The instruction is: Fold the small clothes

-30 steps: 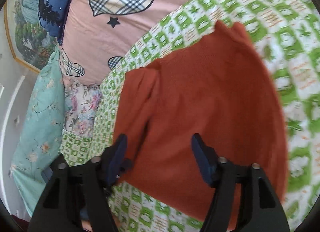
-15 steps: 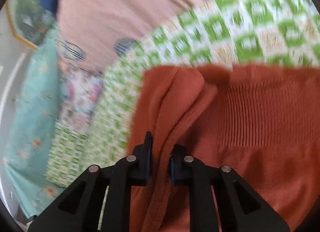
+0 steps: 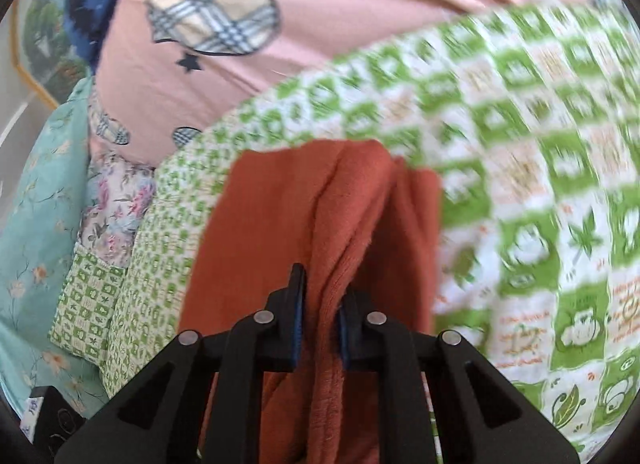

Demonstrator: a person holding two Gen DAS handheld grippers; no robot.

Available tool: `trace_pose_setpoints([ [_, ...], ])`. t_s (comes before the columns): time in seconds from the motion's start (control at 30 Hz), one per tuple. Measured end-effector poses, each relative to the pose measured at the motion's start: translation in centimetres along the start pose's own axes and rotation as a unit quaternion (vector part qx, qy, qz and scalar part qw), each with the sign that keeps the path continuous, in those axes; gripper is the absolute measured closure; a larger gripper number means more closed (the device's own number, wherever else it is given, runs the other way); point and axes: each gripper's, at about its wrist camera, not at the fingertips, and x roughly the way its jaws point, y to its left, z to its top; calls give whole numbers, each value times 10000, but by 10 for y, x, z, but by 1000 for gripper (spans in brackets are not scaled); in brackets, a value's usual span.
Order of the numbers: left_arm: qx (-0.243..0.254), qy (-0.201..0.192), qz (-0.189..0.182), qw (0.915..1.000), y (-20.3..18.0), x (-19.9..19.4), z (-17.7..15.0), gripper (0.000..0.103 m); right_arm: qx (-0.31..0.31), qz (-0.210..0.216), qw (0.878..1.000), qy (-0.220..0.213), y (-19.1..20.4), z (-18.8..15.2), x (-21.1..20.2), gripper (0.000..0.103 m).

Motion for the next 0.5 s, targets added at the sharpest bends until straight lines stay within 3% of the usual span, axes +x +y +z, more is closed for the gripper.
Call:
trace_pose_setpoints([
  [0.13,-125,96,-59,9999,3,11,-3,95,-170,-74,9997,-156,4,-3,-10,88],
  [0.3,-62,192,-132,9997,6,28,1,92,-190,-609,9980,-8,-5,-7,-1,85],
  [0.4,-117,276,-238,9993,12,28,-2,86,13,-634,9979,-149,-12,-14,-10,71],
  [0.43,-136,329,-379,9986,15,23,-3,76,102,-623,9978,-200,-13,-17,-15,69],
  [0.47,-143,380,-491,9980,17,17,-5,64,189,-637,9974,-267,-12,-21,-23,58],
  [0.5,-155,399,-544,9976,19,8,-9,58,241,-690,9968,-328,-11,-25,-28,40],
])
